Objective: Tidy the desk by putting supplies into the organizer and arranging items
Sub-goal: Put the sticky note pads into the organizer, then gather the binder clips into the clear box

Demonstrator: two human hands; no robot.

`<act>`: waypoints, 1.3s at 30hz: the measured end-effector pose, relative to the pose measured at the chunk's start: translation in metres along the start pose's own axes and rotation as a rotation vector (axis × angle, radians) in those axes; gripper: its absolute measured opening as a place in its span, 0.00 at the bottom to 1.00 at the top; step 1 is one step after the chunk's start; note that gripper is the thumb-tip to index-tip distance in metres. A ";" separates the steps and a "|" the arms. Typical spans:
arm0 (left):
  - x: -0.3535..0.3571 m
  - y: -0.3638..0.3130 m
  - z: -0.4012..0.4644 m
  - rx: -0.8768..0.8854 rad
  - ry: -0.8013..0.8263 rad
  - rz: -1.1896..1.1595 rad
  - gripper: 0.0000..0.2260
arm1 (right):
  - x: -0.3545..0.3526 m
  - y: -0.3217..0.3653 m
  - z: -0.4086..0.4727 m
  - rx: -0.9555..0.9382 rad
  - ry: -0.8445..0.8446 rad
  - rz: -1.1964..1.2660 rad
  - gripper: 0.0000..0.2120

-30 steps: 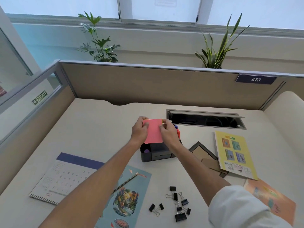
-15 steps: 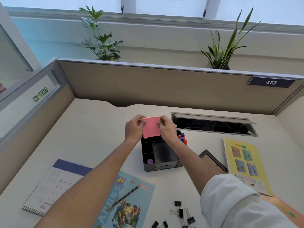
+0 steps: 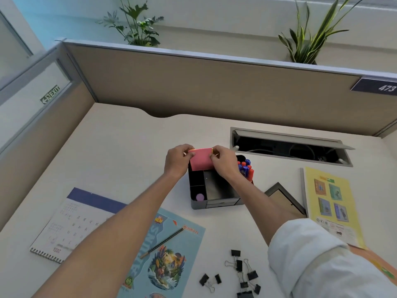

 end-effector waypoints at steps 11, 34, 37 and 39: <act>0.009 0.016 -0.005 -0.056 0.050 0.014 0.07 | -0.002 0.004 0.000 -0.009 0.035 -0.158 0.14; -0.012 -0.009 -0.111 -0.004 -0.104 -0.086 0.07 | -0.096 -0.037 -0.123 0.070 -0.201 -0.016 0.06; -0.008 -0.004 -0.125 -0.027 -0.075 -0.063 0.10 | -0.091 -0.048 -0.145 0.108 -0.167 -0.012 0.06; -0.005 0.000 -0.133 -0.043 -0.057 -0.050 0.12 | -0.084 -0.052 -0.157 0.133 -0.146 -0.010 0.08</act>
Point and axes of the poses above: each hand's wrist, its own z-axis towards the middle knuckle, its own x-axis out of the palm, y = z × x, the point moved 5 cm from there along z, towards the middle knuckle, and after that the axes turned 3 degrees about -x, right-handed, at the moved point
